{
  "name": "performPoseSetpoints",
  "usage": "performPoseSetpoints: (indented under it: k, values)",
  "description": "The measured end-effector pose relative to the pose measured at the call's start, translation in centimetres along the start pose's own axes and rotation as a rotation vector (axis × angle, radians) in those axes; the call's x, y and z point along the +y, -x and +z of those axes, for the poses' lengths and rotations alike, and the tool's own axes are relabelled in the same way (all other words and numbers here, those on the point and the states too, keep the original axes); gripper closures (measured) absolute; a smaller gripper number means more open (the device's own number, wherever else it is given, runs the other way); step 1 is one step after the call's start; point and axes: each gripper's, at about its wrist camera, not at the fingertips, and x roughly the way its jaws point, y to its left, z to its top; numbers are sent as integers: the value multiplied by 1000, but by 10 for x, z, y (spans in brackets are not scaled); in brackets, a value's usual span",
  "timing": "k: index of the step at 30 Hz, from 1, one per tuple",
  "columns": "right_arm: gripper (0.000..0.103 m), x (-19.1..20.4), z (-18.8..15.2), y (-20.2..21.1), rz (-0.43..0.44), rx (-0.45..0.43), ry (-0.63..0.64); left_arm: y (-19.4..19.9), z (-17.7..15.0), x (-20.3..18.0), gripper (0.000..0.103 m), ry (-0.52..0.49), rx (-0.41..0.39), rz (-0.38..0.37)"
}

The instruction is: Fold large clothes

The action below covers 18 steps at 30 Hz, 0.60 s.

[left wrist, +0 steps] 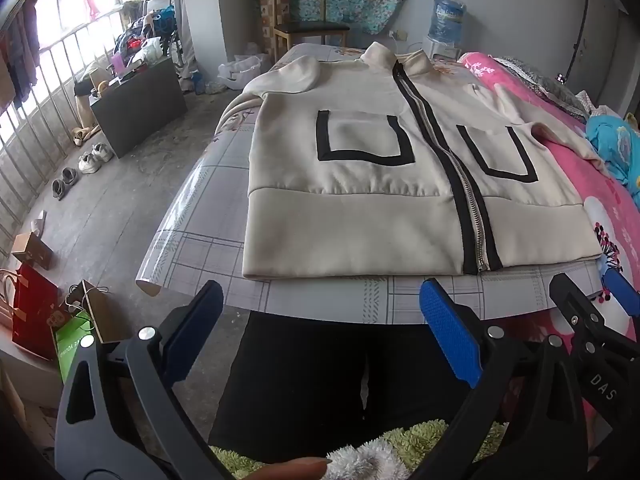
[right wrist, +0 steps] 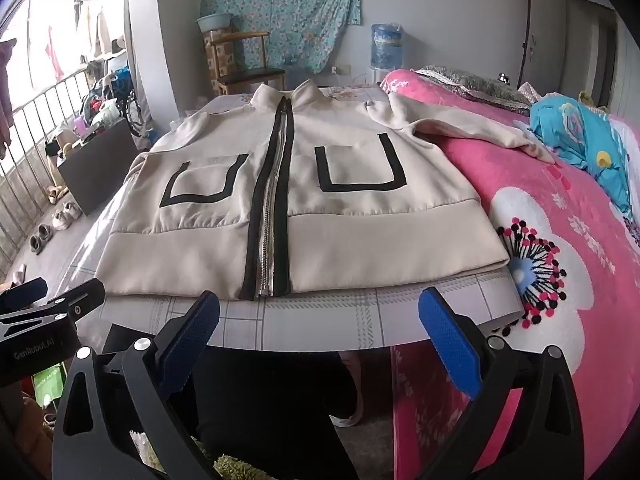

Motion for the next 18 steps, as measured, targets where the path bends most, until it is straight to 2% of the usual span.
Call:
performPoseSetpoints:
  k: [18]
  values:
    - [6,1,4,2,-2,-6,8,0,1,-1,8,2,-3,8]
